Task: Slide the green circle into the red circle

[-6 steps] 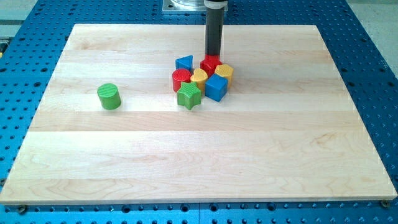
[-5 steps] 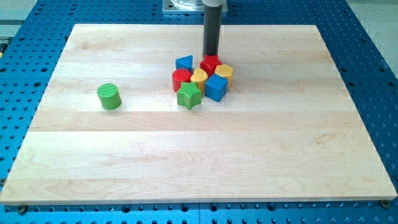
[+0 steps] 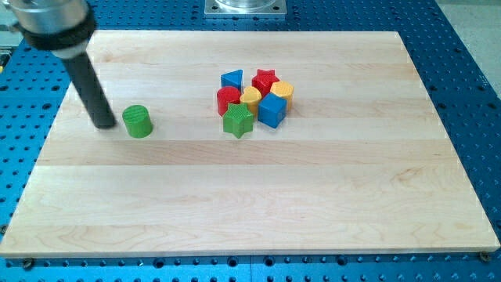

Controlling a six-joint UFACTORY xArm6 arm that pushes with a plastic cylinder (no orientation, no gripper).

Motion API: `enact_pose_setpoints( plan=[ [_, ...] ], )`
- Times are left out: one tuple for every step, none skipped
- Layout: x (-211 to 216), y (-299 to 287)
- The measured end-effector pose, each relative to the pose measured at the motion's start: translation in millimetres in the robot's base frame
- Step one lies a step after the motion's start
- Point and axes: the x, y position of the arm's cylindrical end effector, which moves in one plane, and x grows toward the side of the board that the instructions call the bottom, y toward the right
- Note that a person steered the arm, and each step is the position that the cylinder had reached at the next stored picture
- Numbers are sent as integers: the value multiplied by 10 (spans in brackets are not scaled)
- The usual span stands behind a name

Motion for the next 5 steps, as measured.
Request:
enact_pose_setpoints(
  plan=[
    [30,242],
    [221,45],
    [125,387],
    [-348,826],
    [-526,983]
  ],
)
